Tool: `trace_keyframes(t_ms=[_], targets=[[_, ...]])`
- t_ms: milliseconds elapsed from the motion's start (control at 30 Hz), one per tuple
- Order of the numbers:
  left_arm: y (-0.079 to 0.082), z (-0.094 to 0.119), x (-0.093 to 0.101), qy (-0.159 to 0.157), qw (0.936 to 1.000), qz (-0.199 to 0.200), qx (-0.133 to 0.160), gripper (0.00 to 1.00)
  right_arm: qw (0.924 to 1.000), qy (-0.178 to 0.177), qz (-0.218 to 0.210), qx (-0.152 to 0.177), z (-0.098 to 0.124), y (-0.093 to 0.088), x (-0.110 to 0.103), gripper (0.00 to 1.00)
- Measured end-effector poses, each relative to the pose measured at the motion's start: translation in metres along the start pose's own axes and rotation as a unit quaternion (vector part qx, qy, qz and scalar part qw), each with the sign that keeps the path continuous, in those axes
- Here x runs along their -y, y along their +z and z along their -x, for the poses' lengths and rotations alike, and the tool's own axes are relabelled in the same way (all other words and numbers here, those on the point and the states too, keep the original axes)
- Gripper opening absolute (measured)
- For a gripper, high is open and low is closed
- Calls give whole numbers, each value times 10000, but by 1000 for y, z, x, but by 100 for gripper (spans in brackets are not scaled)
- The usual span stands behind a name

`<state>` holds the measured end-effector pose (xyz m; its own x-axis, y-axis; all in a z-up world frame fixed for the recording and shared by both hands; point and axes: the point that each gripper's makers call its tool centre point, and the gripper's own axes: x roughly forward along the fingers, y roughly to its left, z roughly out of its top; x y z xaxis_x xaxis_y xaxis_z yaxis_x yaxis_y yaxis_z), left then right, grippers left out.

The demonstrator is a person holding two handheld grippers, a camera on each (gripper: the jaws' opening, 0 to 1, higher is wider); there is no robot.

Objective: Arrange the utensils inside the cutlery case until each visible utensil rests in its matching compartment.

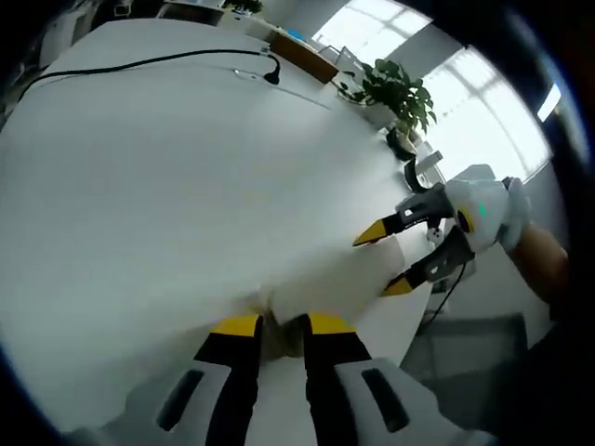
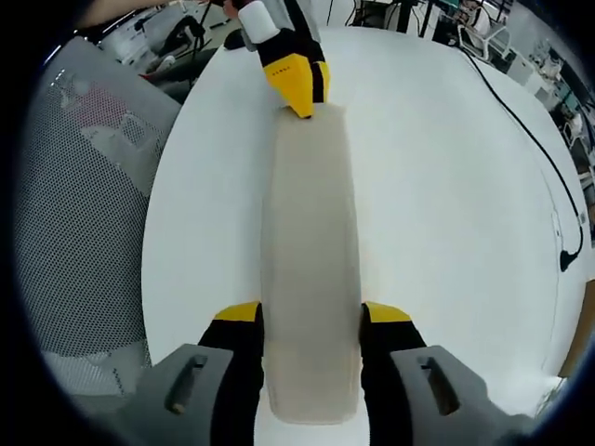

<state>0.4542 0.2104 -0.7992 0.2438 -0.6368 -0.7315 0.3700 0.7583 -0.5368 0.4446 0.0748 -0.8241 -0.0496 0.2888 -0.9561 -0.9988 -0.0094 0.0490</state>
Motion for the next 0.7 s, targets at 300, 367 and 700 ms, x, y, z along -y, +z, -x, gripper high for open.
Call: trace_keyframes(t_ms=[300, 367, 700], targets=[[-1, -1, 1, -43, 10000, 32, -12, 17, 9999, 148, 41, -35, 0, -1, -1, 39], [-1, -1, 1, -48, 10000, 35, -21, 17, 9996, 233, -135, -22, 0, -2, -3, 39], [-1, -4, 1, -151, 9996, 239, -45, 17, 9987, 396, -321, 16, -3, -3, -6, 39]])
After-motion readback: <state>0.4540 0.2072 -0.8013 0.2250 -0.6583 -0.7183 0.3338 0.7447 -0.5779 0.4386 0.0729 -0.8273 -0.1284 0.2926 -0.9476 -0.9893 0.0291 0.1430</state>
